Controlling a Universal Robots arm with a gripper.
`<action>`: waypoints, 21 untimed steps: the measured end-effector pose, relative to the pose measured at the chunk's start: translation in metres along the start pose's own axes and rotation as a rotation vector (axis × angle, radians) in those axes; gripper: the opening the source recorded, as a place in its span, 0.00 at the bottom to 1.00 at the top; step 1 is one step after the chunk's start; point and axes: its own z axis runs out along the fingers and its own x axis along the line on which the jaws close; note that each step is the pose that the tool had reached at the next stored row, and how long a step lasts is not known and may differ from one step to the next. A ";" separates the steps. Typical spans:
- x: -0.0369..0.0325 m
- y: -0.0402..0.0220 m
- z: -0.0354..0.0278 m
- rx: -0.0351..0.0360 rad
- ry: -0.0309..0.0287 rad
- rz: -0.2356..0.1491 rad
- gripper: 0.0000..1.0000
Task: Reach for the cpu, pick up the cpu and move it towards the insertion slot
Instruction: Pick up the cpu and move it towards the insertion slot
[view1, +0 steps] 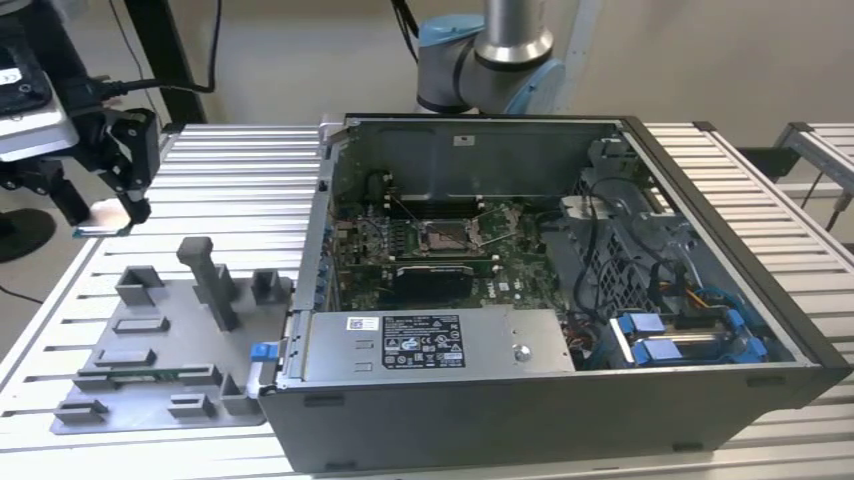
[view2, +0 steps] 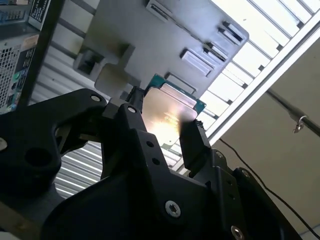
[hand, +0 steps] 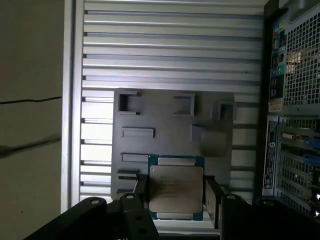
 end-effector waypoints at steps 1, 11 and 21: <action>-0.0035 0.0000 0.0001 -0.0001 0.0000 0.000 0.00; -0.0328 -0.0005 0.0001 -0.0001 0.0002 0.000 0.00; -0.0559 -0.0009 0.0001 0.0000 0.0002 0.000 0.00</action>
